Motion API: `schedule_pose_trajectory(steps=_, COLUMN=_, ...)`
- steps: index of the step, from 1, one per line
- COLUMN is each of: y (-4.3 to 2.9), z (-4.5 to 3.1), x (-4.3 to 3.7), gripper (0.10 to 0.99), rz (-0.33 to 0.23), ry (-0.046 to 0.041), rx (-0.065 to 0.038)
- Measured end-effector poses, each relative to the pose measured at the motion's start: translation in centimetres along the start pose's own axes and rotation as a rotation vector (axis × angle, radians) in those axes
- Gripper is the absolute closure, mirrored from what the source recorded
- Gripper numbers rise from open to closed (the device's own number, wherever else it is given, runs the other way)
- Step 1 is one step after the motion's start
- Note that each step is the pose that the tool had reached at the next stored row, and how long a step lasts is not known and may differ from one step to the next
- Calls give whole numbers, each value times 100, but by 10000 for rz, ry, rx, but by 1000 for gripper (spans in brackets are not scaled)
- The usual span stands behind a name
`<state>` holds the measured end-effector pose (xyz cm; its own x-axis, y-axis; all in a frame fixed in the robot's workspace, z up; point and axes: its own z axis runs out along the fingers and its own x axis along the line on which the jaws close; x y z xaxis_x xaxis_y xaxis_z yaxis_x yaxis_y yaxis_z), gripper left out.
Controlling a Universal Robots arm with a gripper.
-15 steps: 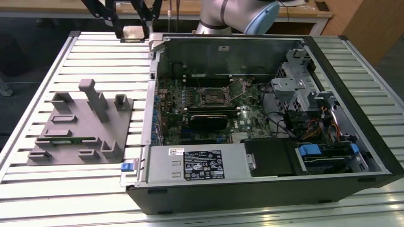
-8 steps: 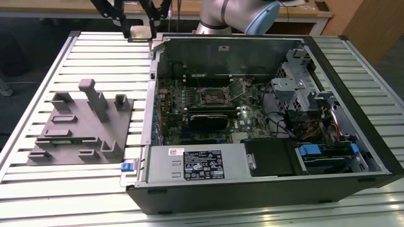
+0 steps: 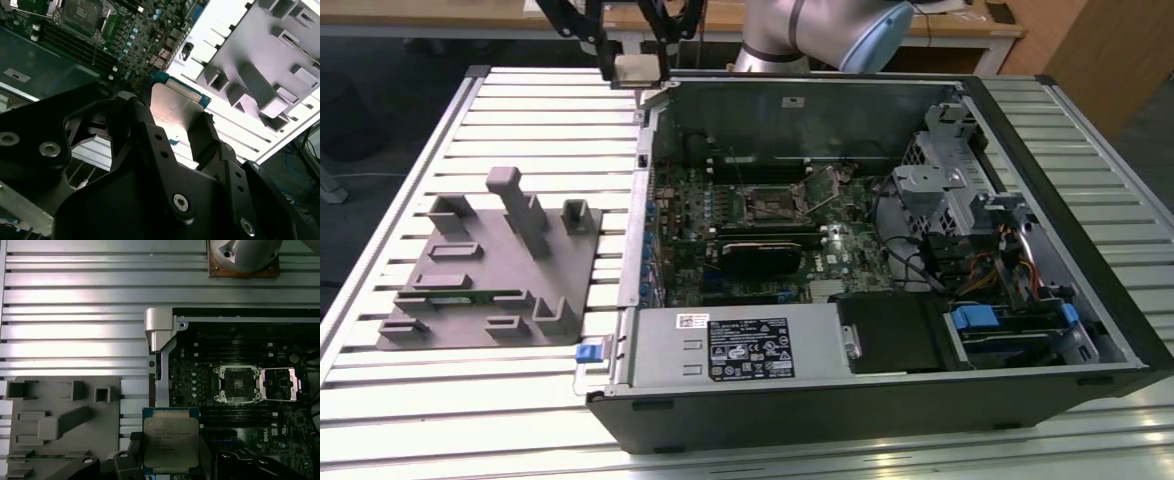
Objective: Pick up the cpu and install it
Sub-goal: 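Pick up the cpu and move it towards the insertion slot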
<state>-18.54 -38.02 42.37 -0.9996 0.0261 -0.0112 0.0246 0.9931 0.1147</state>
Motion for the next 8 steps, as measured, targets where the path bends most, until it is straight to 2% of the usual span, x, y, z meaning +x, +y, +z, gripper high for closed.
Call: schedule_pose_trajectory(steps=8, y=21, z=7, x=-124, gripper=545, rz=-16, ry=2, rx=0)
